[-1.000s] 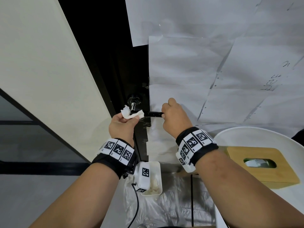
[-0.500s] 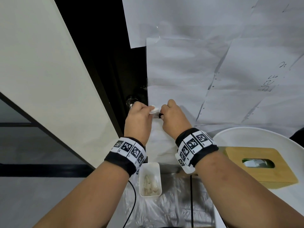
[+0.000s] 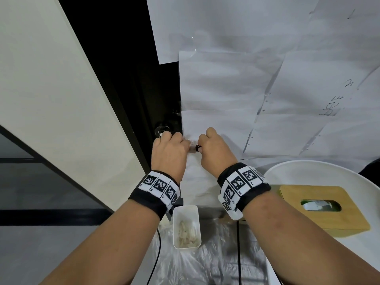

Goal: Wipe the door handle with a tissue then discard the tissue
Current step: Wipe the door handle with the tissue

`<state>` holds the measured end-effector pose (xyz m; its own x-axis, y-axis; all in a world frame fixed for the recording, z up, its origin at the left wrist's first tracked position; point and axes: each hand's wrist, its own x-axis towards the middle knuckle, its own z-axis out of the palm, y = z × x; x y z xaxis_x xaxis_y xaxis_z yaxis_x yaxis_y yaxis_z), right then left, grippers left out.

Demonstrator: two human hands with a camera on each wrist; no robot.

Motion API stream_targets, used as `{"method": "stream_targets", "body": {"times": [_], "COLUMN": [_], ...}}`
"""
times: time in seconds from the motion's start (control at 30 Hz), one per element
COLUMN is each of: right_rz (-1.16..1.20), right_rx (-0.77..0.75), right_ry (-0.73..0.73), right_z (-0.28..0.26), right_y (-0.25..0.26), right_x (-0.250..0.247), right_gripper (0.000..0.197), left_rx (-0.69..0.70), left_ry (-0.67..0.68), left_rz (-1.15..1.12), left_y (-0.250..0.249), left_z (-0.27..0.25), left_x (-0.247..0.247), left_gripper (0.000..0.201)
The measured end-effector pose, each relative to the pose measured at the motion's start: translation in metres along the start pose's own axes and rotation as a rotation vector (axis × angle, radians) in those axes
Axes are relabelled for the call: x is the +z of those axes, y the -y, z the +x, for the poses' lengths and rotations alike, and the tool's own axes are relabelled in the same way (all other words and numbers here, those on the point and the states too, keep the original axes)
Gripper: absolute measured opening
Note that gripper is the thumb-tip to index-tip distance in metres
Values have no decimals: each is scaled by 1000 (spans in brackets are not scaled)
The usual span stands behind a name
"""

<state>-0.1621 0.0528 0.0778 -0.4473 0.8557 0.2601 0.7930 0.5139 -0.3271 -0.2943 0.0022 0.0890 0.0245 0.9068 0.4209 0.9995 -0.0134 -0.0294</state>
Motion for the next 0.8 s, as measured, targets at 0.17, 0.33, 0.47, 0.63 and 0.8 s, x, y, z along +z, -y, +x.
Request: {"method": "stream_targets", "body": {"times": [0.17, 0.33, 0.47, 0.63, 0.8], "right_rz": [-15, -8, -17, -29, -26], "right_rx": [-4, 11, 17, 11, 29], "right_ry": [1, 8, 17, 14, 13], "right_z": [0, 0, 0, 1, 0], "right_y": [2, 5, 3, 4, 6], "right_x": [-1, -2, -3, -2, -2], "right_gripper": [15, 16, 15, 14, 14], "left_rx": [-17, 43, 22, -249, -471], "left_ry": [-74, -25, -31, -133, -195], "left_rz": [4, -93, -171, -365, -530], "left_y": [12, 3, 7, 29, 39], "left_z": [-8, -6, -14, -23, -20], "left_x": [1, 3, 8, 10, -5], "left_gripper": [22, 30, 32, 24, 23]}}
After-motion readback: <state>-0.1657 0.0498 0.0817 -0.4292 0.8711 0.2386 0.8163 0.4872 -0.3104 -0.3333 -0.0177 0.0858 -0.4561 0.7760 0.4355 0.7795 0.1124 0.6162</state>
